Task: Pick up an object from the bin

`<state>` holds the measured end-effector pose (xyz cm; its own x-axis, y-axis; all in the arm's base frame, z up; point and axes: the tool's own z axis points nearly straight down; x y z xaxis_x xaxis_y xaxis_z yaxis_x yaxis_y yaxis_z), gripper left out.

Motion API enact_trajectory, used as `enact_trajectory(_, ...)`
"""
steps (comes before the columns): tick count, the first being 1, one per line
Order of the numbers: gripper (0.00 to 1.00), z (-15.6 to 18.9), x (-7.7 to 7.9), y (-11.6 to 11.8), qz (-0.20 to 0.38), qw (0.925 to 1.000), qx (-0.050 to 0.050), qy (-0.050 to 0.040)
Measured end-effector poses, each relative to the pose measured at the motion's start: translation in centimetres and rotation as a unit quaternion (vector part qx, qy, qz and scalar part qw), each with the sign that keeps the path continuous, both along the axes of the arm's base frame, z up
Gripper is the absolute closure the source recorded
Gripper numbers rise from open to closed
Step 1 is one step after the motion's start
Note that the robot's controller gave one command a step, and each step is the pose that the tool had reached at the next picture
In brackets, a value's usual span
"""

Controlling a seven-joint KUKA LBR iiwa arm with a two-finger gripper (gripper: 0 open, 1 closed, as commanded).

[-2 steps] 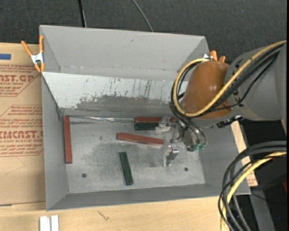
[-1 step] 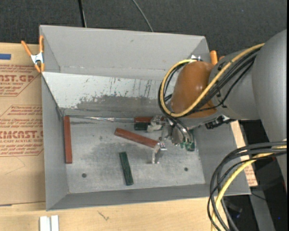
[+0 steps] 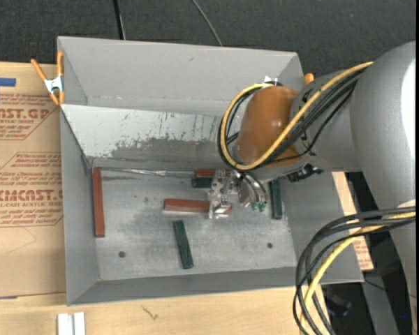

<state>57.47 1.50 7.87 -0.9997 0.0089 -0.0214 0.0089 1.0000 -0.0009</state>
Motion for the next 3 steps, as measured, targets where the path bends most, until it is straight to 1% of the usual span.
enact_trajectory(1,1.0,0.0,0.0,0.0,0.0,1.0,0.0,0.0)
enact_trajectory(2,1.0,3.7,-1.4,0.9,0.029,0.9995,0.0,0.0131)
enact_trajectory(3,1.0,18.0,-2.2,-4.0,0.054,0.9985,0.0,0.0092)
